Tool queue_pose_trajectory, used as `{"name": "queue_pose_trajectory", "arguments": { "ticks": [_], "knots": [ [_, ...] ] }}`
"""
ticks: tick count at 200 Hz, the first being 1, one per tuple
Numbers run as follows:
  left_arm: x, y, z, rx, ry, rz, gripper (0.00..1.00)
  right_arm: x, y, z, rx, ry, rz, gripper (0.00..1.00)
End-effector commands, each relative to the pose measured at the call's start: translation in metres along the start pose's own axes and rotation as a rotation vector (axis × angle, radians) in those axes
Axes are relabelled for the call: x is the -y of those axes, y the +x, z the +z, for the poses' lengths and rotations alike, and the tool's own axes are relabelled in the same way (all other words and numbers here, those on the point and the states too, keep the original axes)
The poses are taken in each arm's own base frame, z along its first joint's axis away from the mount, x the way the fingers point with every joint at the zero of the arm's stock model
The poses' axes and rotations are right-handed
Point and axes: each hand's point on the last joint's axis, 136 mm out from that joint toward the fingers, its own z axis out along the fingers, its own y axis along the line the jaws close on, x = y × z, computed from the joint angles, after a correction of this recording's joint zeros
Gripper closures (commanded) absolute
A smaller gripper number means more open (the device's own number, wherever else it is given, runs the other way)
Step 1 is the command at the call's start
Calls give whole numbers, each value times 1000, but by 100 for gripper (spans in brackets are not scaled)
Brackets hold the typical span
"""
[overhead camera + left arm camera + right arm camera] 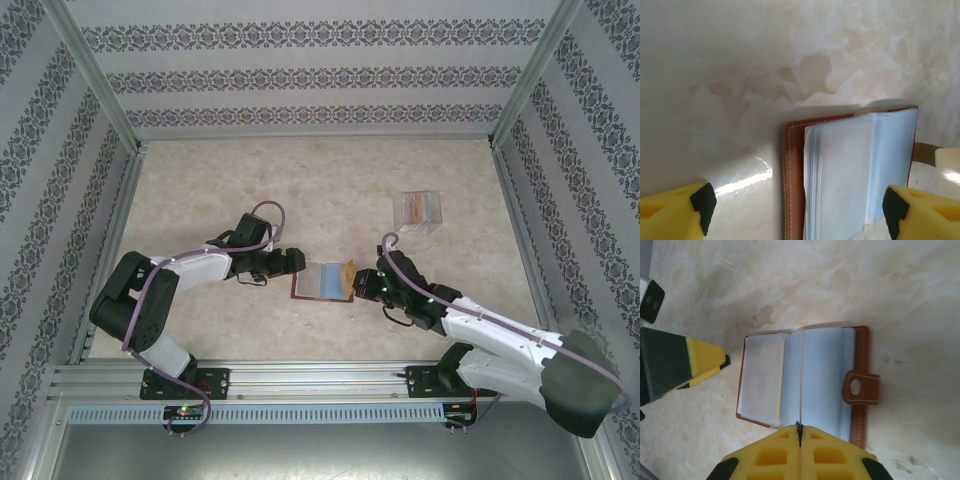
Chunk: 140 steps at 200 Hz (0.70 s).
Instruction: Put the credit cards into the card holder
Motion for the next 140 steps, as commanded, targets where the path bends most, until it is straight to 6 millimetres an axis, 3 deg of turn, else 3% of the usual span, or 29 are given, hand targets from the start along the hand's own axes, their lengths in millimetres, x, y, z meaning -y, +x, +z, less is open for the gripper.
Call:
{"name": "queue_pose_trajectory", "arguments": {
  "ticks": [1, 37, 89, 140],
  "knots": [
    [-2, 16, 6, -56, 18, -14, 18, -21, -12, 10, 87, -72, 48, 100],
    [-2, 20, 5, -60, 22, -15, 29, -35, -2, 28, 61, -102, 20, 100],
    [-3, 27, 10, -82, 18, -15, 38, -16, 9, 48, 38, -53, 35, 100],
    [-2, 27, 16, -98, 26, -19, 52, -14, 20, 58, 4, -68, 86, 100]
  ]
}}
